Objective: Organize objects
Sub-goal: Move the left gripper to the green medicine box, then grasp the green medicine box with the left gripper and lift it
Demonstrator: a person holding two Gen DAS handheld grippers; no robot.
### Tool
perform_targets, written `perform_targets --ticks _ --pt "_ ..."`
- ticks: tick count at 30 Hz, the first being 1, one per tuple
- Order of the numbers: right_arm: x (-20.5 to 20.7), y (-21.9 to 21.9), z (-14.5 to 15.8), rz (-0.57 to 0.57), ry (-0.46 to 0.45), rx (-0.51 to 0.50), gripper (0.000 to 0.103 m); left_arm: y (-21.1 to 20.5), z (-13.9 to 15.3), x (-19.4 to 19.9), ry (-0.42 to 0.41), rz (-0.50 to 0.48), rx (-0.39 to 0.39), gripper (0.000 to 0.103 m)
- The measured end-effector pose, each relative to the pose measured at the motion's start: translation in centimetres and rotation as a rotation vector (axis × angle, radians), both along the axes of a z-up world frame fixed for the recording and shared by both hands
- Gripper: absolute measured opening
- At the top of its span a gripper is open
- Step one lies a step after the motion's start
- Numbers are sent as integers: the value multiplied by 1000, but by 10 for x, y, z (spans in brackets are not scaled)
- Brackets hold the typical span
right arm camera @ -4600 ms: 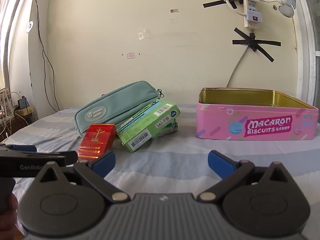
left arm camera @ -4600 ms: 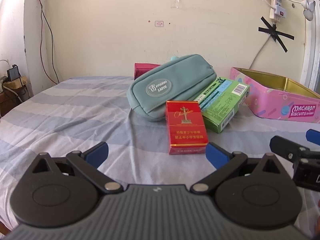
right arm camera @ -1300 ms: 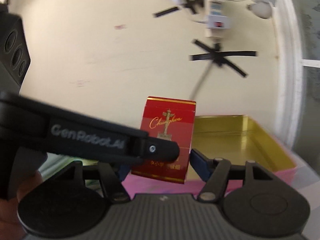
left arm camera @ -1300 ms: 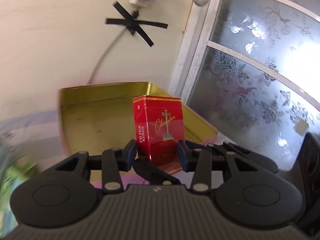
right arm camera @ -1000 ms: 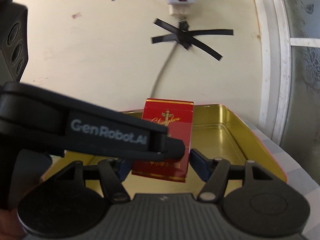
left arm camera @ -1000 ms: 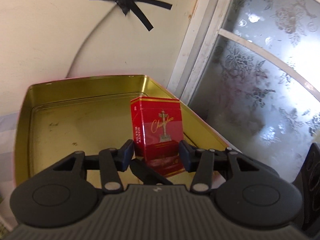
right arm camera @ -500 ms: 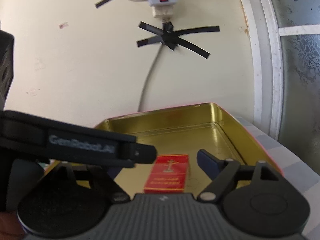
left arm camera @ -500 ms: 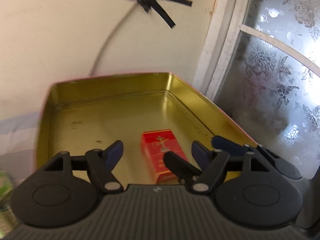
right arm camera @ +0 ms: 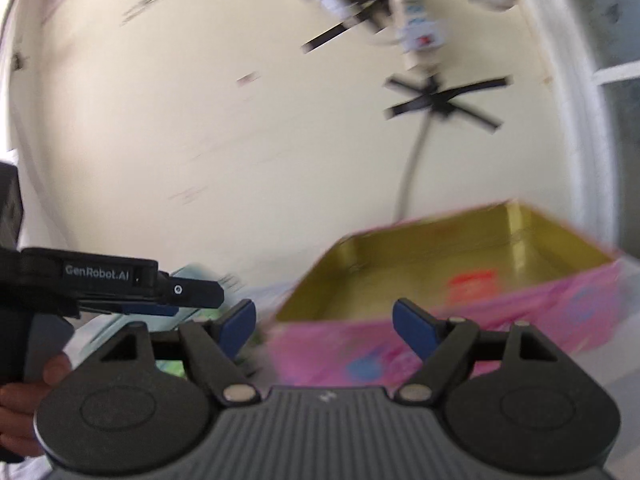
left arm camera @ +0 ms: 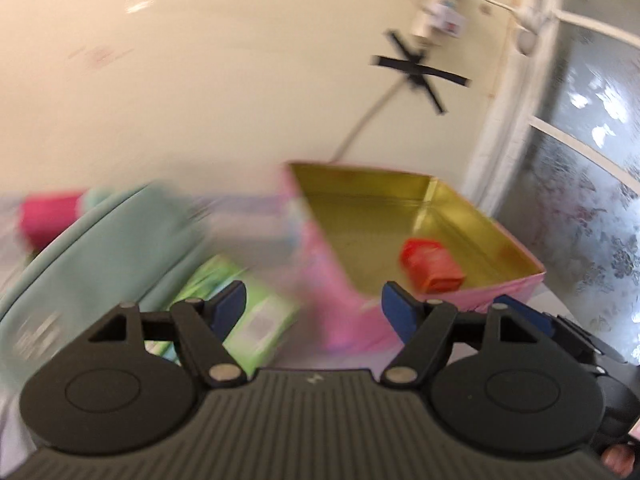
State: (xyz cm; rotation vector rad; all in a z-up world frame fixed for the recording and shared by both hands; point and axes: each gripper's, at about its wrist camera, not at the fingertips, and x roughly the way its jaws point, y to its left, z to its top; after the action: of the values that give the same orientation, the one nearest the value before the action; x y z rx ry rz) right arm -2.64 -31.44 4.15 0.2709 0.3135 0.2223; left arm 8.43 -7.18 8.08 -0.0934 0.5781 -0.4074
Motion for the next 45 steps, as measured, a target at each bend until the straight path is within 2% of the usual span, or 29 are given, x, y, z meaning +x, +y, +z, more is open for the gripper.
perform_targets --ticks 2,5,7,12,16,18,19,22,27,29,31,32,34,38,40,42,43,44,45 --pt "2 18 -5 86 42 -4 67 31 -10 -9 32 46 -13 76" --pt "13 45 -10 157 93 -38 64 65 -28 -17 90 93 -51 75" --pt "27 57 -9 188 123 -21 64 80 -38 -20 124 120 -77 75" --pt "79 64 -23 189 262 194 65 100 -57 -14 217 142 -191 75" --pt "113 60 -37 188 338 360 65 105 -66 -15 230 134 -210 75" --pt "122 61 -42 229 371 415 43 107 -66 -16 226 127 -218 75" --pt "124 62 -44 234 385 421 35 108 -66 -15 227 125 -225 75" --pt "110 56 -48 223 389 450 34 109 -66 -14 231 125 -251 75" --pt "51 35 -55 223 410 488 37 103 -68 -18 240 73 -263 75" --pt "23 31 -60 221 421 462 44 96 -69 -20 249 28 -268 75" --pt "-4 27 -62 232 405 398 59 83 -68 -24 250 -15 -266 75" --pt "-19 25 -60 212 372 340 73 79 -68 -26 247 -33 -267 75" --pt "-44 24 -50 152 289 207 83 72 -67 -30 244 -61 -264 75" --pt "-66 33 -37 91 187 -117 90 63 -65 -32 251 -100 -251 75" --pt "-65 40 -40 92 186 -230 90 58 -63 -34 241 -118 -239 75" --pt "-52 45 -42 107 197 -261 90 51 -64 -33 247 -132 -212 75" --pt "-44 48 -45 126 204 -264 90 47 -67 -31 257 -139 -196 72" --pt "-42 49 -43 144 216 -269 90 43 -70 -28 272 -149 -180 63" --pt "-36 51 -44 156 228 -278 88 40 -71 -28 253 -150 -168 62"
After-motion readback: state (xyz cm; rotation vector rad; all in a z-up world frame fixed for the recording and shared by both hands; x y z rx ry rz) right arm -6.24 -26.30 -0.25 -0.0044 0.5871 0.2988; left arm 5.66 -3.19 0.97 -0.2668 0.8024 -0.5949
